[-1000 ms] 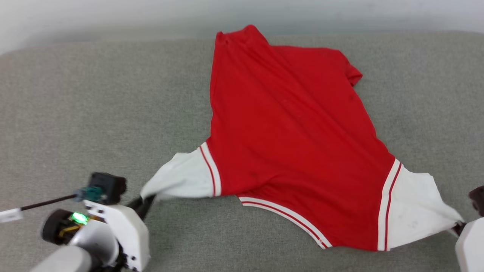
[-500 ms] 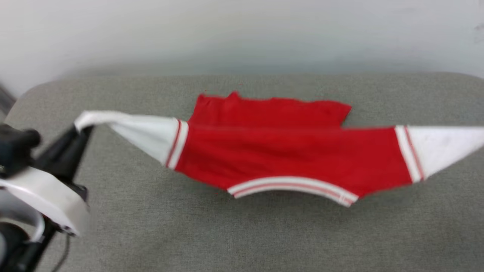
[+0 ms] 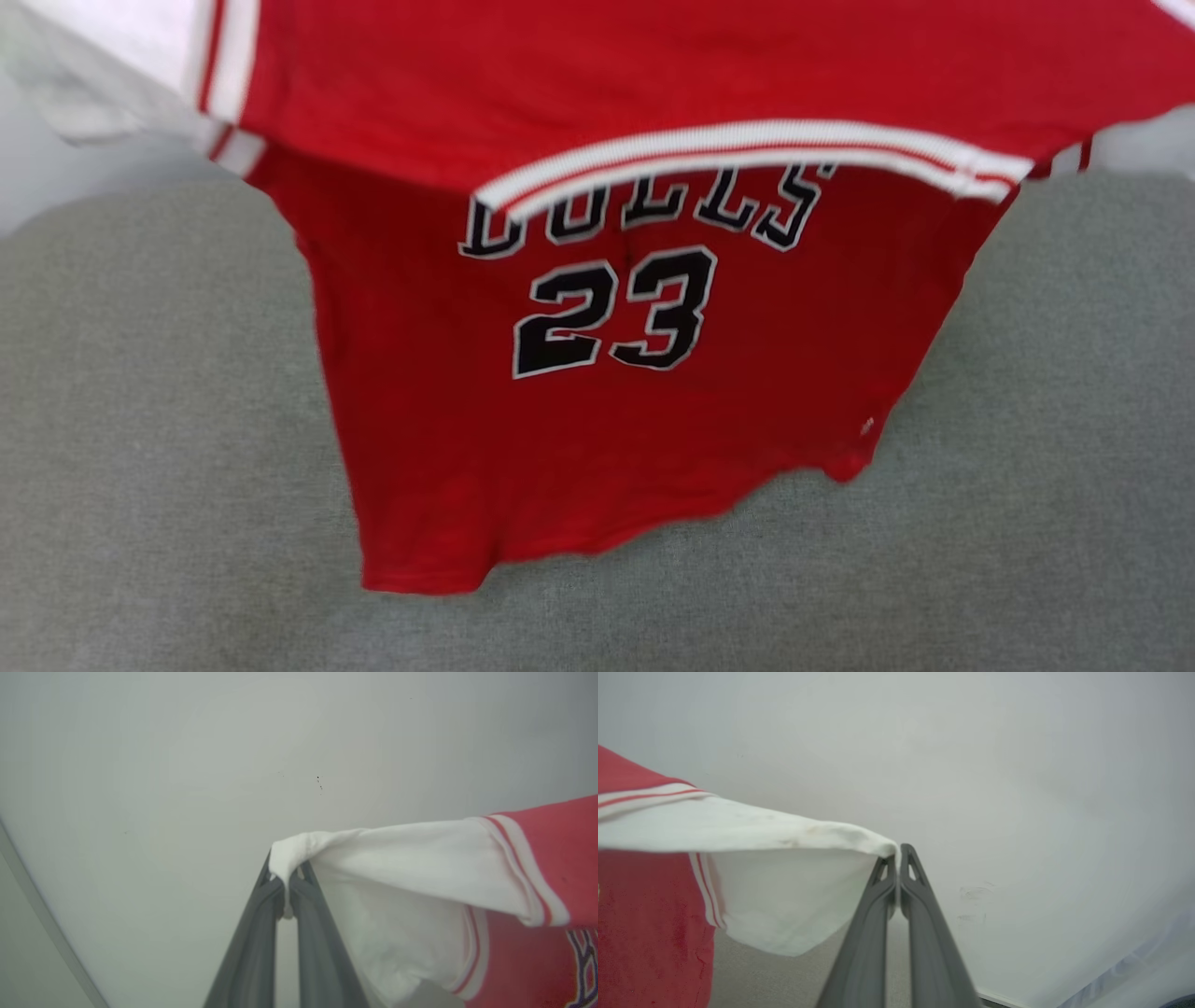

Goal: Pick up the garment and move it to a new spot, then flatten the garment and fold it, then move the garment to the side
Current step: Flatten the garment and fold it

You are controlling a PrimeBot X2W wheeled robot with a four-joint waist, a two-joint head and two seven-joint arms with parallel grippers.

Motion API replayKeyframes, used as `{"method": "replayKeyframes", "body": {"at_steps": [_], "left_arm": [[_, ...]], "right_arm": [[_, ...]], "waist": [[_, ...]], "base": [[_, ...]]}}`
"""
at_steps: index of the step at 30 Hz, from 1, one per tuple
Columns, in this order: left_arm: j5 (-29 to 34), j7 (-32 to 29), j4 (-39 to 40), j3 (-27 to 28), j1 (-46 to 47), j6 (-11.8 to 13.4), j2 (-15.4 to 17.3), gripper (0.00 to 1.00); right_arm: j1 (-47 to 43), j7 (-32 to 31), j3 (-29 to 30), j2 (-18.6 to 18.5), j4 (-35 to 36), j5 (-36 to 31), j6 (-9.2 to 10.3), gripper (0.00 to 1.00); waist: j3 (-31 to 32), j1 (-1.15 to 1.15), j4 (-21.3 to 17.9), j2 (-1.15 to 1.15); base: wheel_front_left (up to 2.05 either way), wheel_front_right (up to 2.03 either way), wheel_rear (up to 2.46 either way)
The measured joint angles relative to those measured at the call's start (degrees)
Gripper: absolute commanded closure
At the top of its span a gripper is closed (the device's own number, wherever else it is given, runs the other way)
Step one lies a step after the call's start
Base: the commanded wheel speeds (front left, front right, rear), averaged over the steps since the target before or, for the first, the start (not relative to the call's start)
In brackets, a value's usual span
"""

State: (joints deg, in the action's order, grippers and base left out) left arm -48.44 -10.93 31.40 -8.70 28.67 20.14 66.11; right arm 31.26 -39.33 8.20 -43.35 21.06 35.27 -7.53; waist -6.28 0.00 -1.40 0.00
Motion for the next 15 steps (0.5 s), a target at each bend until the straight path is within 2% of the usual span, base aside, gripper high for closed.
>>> {"method": "replayKeyframes", "body": {"at_steps": [6,11,15], "left_arm": [[-0.2,-0.1,-4.0,0.9,10.5,-2.2,-0.4,1.00],[1.4,-1.7,-9.3,-1.5,21.3,-6.2,-0.4,1.00],[3.5,-3.8,-15.3,-5.3,31.7,-9.8,-2.6,1.00]], "right_arm": [[13.4,1.4,-6.8,-1.2,-4.7,-0.4,0.00,1.00],[24.8,2.5,-12.4,-0.6,-10.2,-3.0,0.00,1.00],[33.4,5.0,-16.8,1.1,-16.0,-5.8,0.00,1.00]], "waist": [[-4.4,0.00,-0.7,0.00],[-9.3,0.00,-1.6,0.00],[-13.7,0.01,-2.3,0.00]], "base": [[0.00,0.00,0.00],[0.00,0.00,0.00],[0.00,0.00,0.00]]}}
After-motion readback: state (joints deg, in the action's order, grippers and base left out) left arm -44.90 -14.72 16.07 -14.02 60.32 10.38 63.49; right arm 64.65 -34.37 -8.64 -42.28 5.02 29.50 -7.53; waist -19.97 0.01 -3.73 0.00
